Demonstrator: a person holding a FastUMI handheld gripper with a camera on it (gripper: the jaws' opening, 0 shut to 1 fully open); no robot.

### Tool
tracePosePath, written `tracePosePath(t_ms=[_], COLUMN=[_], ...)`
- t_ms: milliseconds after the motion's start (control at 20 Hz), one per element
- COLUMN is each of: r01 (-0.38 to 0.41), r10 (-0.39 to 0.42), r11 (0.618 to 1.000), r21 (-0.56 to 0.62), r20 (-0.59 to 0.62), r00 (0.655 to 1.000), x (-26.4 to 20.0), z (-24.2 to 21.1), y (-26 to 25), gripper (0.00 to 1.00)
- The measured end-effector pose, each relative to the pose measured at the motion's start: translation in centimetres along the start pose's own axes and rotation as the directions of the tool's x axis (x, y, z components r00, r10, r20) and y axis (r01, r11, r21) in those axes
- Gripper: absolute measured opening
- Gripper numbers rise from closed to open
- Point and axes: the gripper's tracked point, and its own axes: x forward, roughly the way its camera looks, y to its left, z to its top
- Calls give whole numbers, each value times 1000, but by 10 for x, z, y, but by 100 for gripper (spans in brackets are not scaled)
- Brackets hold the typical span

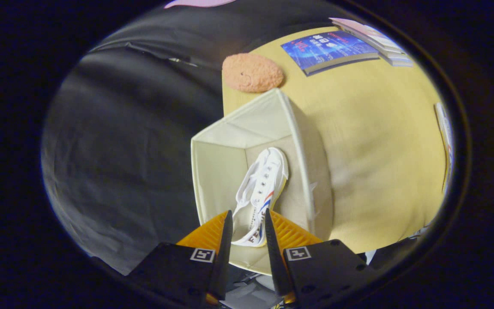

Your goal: Open the storage box then place both shoes into the box .Put the left shoe in first, then the right shoe, with the right side of both shoes facing outward in a uniform manner.

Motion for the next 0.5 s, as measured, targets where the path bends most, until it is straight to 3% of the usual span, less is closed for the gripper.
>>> tracePosePath(t_ms=[200, 500], r01=[-27, 42], r10=[23, -63], r11=[998, 992], r21=[55, 116], r20=[77, 183], r00=[997, 981], x=[-41, -87], z=[43, 100], y=[-29, -131], gripper=[45, 45])
